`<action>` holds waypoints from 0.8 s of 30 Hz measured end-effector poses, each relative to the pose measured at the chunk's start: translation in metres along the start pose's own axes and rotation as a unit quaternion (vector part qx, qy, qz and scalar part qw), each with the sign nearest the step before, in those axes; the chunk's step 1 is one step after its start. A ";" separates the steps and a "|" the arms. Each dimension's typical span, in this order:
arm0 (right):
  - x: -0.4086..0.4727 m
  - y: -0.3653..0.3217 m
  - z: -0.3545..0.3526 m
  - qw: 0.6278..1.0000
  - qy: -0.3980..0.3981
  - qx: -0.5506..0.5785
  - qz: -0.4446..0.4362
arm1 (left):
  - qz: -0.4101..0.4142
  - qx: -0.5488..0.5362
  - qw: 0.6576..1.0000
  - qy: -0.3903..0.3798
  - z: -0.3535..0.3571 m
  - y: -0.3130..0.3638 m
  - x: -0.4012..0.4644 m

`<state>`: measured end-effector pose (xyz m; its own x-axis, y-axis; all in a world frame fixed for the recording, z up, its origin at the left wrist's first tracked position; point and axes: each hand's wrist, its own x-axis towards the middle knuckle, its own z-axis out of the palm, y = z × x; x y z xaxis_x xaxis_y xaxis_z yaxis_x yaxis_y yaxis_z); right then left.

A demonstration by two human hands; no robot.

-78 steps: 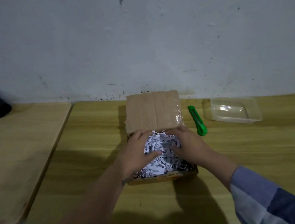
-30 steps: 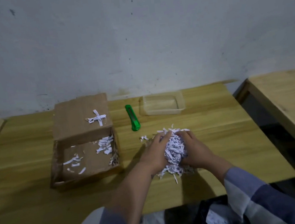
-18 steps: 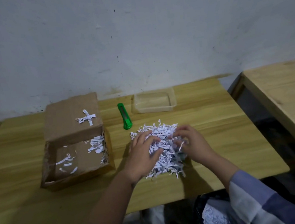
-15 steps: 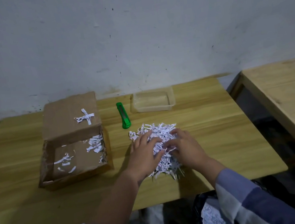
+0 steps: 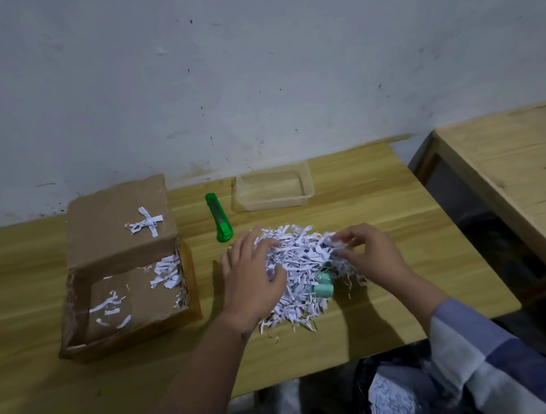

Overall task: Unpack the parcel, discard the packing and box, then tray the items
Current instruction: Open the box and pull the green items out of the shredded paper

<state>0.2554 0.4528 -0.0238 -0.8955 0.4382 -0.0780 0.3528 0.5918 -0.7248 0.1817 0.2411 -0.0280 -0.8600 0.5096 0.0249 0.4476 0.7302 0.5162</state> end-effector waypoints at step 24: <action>0.023 -0.007 0.021 0.970 0.073 -0.224 -0.067 | 0.006 0.135 0.985 -0.106 0.009 -0.009 0.036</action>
<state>0.2263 0.4443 -0.0348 -0.9049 0.4089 0.1179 0.3476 0.8701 -0.3495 0.1493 0.2574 -0.0397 -0.7961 0.5822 -0.1653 0.5316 0.8032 0.2690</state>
